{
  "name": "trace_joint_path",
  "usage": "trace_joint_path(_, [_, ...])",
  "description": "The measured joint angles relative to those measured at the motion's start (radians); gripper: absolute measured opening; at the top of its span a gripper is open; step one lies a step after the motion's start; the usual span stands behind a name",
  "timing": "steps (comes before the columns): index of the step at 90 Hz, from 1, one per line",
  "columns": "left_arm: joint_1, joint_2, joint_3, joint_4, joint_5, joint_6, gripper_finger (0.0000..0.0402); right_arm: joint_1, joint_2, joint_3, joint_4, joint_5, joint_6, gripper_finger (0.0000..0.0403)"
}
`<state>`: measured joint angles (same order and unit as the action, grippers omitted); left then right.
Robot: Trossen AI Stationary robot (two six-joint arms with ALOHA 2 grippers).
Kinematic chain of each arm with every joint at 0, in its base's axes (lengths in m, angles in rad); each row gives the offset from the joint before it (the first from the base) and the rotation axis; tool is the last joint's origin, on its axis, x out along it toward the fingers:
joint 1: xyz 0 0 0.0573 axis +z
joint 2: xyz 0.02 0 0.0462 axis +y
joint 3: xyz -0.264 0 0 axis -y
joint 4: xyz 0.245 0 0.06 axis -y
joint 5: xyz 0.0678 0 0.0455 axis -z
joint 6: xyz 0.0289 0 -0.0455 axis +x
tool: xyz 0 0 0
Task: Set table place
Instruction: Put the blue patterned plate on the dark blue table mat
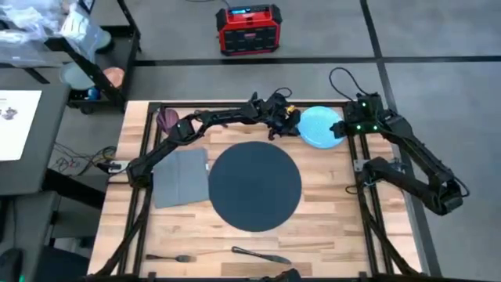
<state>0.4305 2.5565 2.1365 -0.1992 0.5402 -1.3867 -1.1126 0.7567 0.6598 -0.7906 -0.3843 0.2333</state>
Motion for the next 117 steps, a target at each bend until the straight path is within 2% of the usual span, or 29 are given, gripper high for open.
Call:
trace_joint_path(13, [0.0, 0.0, 0.0, 0.059, 0.023, 0.068, 0.005, 0.0, 0.0, 0.0, -0.002, -0.001, -0.007, 0.0058])
trace_joint_path(26, [-0.002, -0.003, 0.0, 0.369, 0.137, 0.175, 0.005, 0.003, 0.0, 0.0, -0.002, -0.003, -0.01, 0.0058])
trace_joint_path(32, [-0.003, -0.007, 0.005, 0.46, 0.139, 0.229, 0.005, 0.012, 0.0, 0.0, -0.002, -0.003, -0.009, 0.0058])
trace_joint_path(46, [0.002, -0.005, 0.014, 0.407, 0.077, 0.523, 0.005, 0.07, 0.012, -0.021, -0.005, -0.005, 0.006, 0.0058])
trace_joint_path(51, [0.002, -0.005, 0.014, 0.401, 0.074, 0.621, 0.005, 0.098, 0.028, -0.051, -0.005, 0.026, 0.02, 0.0058])
trace_joint_path(59, [-0.018, -0.005, 0.014, 0.415, 0.116, 0.779, 0.005, 0.136, 0.062, -0.107, 0.031, 0.117, 0.029, 0.0058])
trace_joint_path(67, [-0.043, -0.005, 0.014, 0.441, 0.168, 0.896, 0.005, 0.158, 0.094, -0.125, 0.11, 0.127, 0.055, 0.0058])
trace_joint_path(77, [-0.059, -0.005, 0.014, 0.53, 0.179, 0.937, 0.005, 0.199, 0.116, -0.124, 0.212, 0.146, 0.129, 0.0058])
trace_joint_path(85, [-0.06, -0.008, 0.014, 0.649, 0.248, 0.903, 0.005, 0.223, 0.126, -0.125, 0.262, 0.175, 0.144, 0.0058])
trace_joint_path(98, [-0.048, -0.018, 0.013, 0.745, 0.315, 0.879, 0.005, 0.244, 0.136, -0.121, 0.296, 0.204, 0.143, 0.0058])
trace_joint_path(109, [-0.046, -0.1, 0.013, 0.679, 0.319, 0.955, 0.0047, 0.243, 0.136, -0.125, 0.316, 0.214, 0.143, 0.0058])
trace_joint_path(117, [-0.029, -0.224, 0.017, 0.466, 0.242, 1.095, 0.0037, 0.241, 0.14, -0.124, 0.315, 0.214, 0.136, 0.0058])
